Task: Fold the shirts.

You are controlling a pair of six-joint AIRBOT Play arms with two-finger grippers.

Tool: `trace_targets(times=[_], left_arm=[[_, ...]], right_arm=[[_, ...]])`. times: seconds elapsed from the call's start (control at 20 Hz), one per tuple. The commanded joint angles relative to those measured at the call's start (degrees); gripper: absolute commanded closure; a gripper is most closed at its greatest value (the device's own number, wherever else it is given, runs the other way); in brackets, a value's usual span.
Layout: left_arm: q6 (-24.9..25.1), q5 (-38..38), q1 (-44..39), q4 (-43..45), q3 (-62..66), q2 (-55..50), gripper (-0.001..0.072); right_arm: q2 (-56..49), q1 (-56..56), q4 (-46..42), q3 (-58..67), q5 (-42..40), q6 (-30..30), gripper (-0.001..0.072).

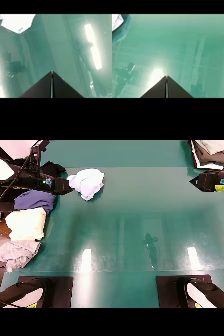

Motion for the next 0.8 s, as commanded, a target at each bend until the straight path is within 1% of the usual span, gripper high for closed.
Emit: trace_targets(times=[0.0, 0.55, 0.6, 0.65, 0.75], left_arm=[[0.0, 0.0, 0.0, 0.0, -0.1, 0.0, 0.0685], [0.0, 0.0, 0.0, -0.2, -0.1, 0.0, 0.0685], [0.0, 0.1, 0.0, -0.3, -0.1, 0.0, 0.0685], [0.0, 0.3, 0.0, -1.0, -0.1, 0.0, 0.0685], [0.2, 3.5, 0.0, -1.6, -0.1, -0.1, 0.0684]], right_arm=[[0.2, 0.0, 0.0, -0.3, -0.2, 0.0, 0.0688], [0.1, 0.0, 0.1, -2.3, -0.6, 0.0, 0.0689], [0.1, 0.0, 0.0, -2.3, -1.6, 0.0, 0.0688], [0.1, 0.0, 0.0, -2.3, -4.3, 0.0, 0.0688], [0.2, 0.0, 0.5, -2.2, -7.2, 0.0, 0.0688]])
